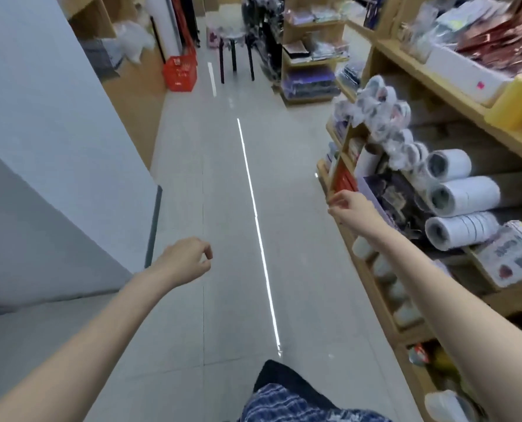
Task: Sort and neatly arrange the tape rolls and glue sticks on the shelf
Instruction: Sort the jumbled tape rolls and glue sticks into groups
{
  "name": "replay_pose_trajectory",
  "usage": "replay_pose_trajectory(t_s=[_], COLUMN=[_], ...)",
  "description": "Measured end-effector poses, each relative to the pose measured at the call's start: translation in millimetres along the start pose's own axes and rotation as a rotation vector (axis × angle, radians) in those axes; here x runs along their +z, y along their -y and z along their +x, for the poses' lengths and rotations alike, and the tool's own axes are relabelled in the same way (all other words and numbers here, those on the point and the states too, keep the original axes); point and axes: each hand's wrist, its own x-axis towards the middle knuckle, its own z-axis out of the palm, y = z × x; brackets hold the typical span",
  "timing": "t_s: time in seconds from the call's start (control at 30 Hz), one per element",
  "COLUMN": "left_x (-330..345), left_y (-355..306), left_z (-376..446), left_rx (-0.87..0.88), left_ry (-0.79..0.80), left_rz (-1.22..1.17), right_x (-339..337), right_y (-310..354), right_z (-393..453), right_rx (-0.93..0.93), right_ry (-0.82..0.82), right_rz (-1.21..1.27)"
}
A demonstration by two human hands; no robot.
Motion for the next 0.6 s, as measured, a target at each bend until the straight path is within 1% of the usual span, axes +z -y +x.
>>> replay_pose_trajectory(t_s=[0.1, 0.17, 0.2, 0.23, 0.27, 0.3, 0.33, 0.4, 0.47, 0.6], left_x=[-57, -92, -110, -127, -146, -164, -182, -223, -261, -332], left_y=[34, 58, 69, 81, 92, 102, 111, 129, 139, 147], left_z=[92, 158, 194, 231, 271, 312, 353, 433, 502, 645], left_rx=[-0.004, 0.001, -0.009, -0.036, -0.068, -0.095, -0.107, -0.105, -0.095, -0.006], left_ry=[-0.126, -0.236, -0.299, -0.343, -0.363, -0.347, -0.314, -0.270, -0.248, -0.180], left_rz=[-0.047, -0.121, -0.201, -0.329, -0.481, -0.617, -0.696, -0.719, -0.682, -0.596], right_x=[10, 20, 25, 30, 34, 36, 36, 31, 20, -3], right_y=[53, 83, 96, 105, 114, 120, 126, 144, 166, 195], right_z=[116, 188, 225, 262, 301, 341, 381, 463, 537, 678], right_rx=[-0.097, -0.221, -0.295, -0.368, -0.427, -0.457, -0.460, -0.433, -0.329, -0.106], right_ry=[0.009, -0.002, 0.009, 0.035, 0.058, 0.061, 0.040, -0.028, -0.066, -0.161], right_rz=[0.002, -0.053, -0.083, -0.110, -0.139, -0.163, -0.179, -0.182, -0.121, 0.061])
